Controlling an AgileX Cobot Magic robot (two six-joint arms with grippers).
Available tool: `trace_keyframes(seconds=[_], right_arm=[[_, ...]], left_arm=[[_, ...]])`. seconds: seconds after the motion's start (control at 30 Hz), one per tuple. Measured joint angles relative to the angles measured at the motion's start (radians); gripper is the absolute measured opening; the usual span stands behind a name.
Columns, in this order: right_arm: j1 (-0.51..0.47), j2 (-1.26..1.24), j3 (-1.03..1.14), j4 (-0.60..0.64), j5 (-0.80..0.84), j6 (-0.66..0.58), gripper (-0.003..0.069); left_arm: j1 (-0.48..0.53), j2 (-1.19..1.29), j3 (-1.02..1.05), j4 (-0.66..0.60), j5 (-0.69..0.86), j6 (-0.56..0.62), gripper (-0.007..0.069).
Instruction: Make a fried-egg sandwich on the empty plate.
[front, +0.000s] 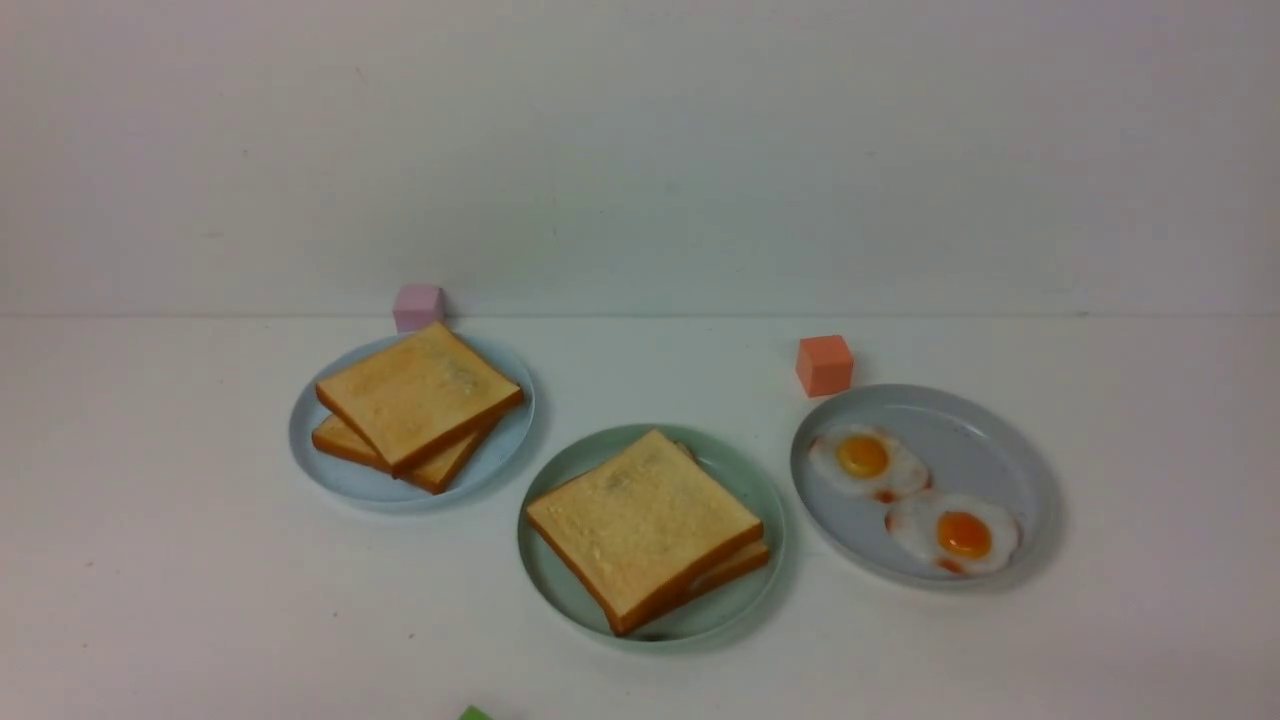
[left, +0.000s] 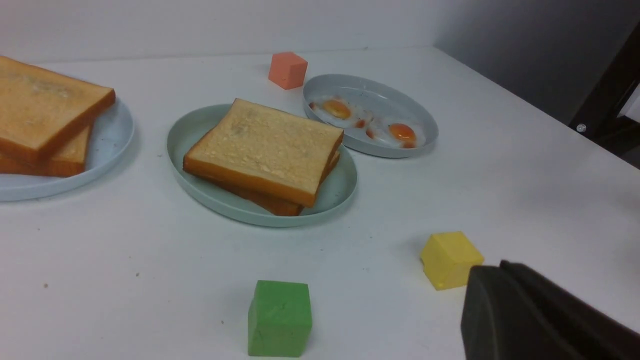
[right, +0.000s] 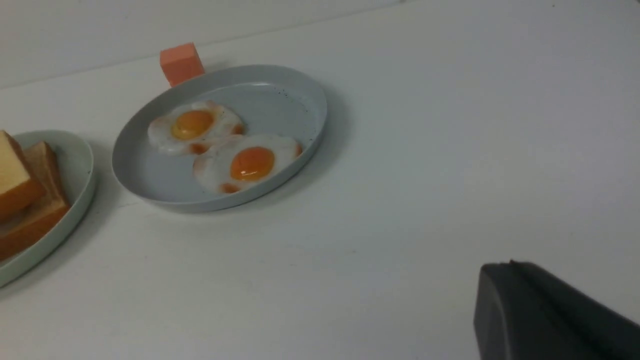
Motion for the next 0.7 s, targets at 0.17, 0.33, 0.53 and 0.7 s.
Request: trace_keyframes(seconds=[0.17,0.33,0.53,0.7], right_arm=[[0.000,0.000,0.001,0.001,-0.001,0.000,-0.0010],[0.000,0.000,0.002,0.002,-0.003,0.000,-0.0006],[0.000,0.000,0.002,0.004,-0.004,0.000,-0.0003],[0.000,0.000,0.002,0.004,-0.004,0.000,0.0000]], left_arm=[[0.000,0.000,0.000,0.000,0.001,0.000,-0.0003],[0.000,0.000,0.000,0.000,0.004,0.000,-0.0002],[0.000,0.000,0.000,0.000,0.004,0.000,0.0004],[0.000,0.000,0.000,0.006,0.005,0.000,0.0004]])
